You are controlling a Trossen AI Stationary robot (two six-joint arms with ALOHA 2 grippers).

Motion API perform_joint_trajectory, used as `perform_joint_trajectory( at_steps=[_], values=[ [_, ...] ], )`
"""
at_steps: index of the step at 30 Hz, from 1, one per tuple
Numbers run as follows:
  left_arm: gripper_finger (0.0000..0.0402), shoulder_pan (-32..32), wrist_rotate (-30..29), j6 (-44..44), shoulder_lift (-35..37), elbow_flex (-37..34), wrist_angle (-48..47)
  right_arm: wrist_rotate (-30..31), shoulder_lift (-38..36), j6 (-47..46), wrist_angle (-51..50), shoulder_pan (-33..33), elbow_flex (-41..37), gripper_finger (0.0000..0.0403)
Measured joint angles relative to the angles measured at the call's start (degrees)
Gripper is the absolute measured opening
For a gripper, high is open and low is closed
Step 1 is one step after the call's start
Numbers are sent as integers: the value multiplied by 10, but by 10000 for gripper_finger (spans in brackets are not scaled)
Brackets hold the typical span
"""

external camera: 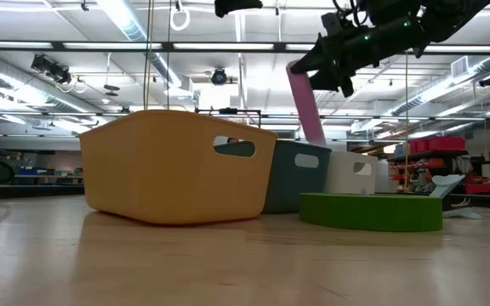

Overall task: Pick and place Stapler, Stapler remover, tape
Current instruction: Put the pink stapler into the white bin

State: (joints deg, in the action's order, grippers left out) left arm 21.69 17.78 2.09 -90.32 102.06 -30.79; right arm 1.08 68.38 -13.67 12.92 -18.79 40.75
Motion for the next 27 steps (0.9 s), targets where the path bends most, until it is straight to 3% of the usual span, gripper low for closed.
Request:
perform_joint_trajectory(
  at_steps=[13, 21, 27],
  values=[
    [387, 0, -2, -1, 0, 0, 1, 17, 0, 21, -219, -17, 154, 229],
    [387, 1, -25, -4, 0, 0, -5, 12, 12, -17, -265, -19, 162, 229],
    [387, 4, -28, -4, 0, 0, -14, -4, 71, -34, -268, -18, 162, 229]
  ],
)
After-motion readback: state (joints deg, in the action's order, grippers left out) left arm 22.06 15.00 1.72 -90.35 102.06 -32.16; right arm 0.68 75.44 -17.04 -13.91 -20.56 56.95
